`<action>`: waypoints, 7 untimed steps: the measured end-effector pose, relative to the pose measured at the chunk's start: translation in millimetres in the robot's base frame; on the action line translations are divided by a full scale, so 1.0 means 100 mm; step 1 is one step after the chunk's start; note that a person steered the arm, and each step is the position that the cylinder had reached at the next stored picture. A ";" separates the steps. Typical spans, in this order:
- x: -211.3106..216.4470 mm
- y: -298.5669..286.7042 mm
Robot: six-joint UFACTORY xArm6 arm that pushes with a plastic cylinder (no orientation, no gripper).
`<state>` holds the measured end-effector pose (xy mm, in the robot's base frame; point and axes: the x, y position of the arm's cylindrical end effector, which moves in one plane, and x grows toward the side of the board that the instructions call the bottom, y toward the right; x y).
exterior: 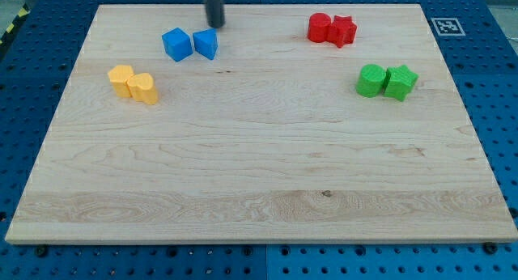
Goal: Separate the blue triangle and the blue cube
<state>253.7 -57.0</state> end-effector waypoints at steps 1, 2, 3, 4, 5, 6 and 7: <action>0.22 0.32; 0.23 0.16; 0.35 -0.21; 0.35 -0.58; 0.30 -0.78; 0.30 -0.83; 0.52 -0.85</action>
